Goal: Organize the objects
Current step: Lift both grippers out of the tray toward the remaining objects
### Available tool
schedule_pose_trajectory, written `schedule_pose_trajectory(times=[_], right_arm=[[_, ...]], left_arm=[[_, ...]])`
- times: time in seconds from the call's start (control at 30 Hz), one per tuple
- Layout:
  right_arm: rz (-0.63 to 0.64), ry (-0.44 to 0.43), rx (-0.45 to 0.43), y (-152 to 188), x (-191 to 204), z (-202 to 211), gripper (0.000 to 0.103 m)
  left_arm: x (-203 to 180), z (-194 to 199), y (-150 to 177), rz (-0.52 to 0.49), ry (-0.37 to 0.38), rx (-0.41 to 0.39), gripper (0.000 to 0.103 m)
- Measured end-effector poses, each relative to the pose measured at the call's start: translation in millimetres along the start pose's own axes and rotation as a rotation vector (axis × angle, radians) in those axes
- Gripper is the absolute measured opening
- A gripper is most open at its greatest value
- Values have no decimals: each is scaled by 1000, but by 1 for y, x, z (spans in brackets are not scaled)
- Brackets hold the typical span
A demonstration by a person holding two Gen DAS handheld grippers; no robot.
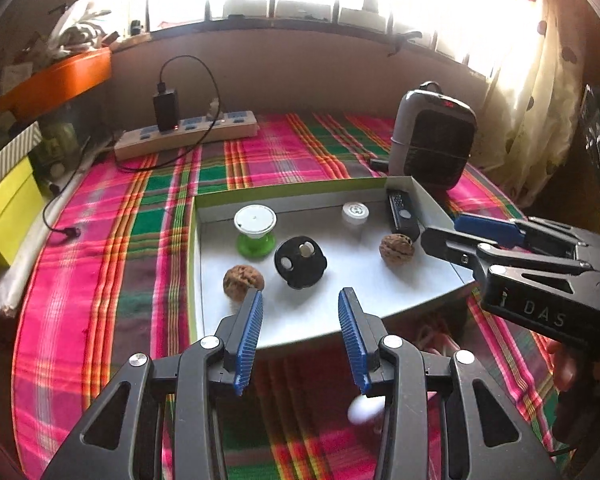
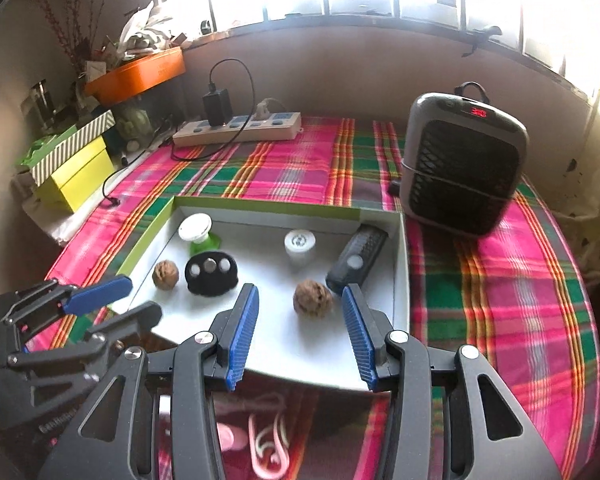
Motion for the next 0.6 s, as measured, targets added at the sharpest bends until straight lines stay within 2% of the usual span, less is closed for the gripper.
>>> schedule_pose_trajectory(times=[0.6], right_arm=[[-33,18,-9,51,0,31,45]], left_arm=[[11,24,45,26,44,14,37]])
Point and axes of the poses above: each gripper's, at about its wrist camera, not at the fingertips, and z roughly against the way its jaws point, x to its left, y to its underside, the point moved 9 cm from there along -z, roughly the way its jaws point, and after that the axes turned 15 degrees about -y, right-handed, at the moved point
